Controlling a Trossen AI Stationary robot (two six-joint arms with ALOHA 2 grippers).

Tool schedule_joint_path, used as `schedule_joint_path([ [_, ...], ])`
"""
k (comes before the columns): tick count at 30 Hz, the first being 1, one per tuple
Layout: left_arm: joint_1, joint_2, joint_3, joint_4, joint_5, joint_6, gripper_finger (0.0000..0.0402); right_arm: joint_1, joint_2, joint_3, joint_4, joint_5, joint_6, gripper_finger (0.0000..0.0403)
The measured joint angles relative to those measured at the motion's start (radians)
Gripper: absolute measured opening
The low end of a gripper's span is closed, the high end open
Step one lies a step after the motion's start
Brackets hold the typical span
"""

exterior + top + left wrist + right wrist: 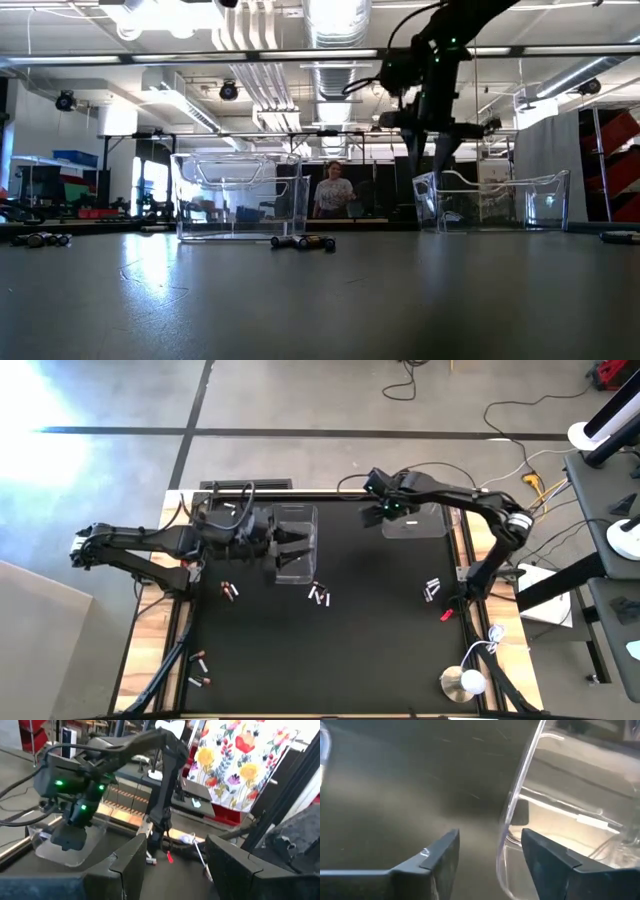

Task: Sort batteries
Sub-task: Adjust the bins

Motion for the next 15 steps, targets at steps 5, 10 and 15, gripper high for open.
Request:
schedule_joint_path([
  [5,-0.001,-0.015,-0.001,-0.034,0.0,0.001,0.0181,-0.024,0.052,0.0,0.0,0.003,-0.016,0.0201],
  [10,-0.001,-0.05,-0.002,-0.071,0.0,0.025,0.0181,-0.036,0.087,-0.002,-0.001,0.003,-0.027,0.0165],
  [15,-0.001,-0.105,-0.002,-0.099,-0.033,0.056,0.0181,-0.038,0.099,-0.008,0.0,0.002,-0.044,0.011],
])
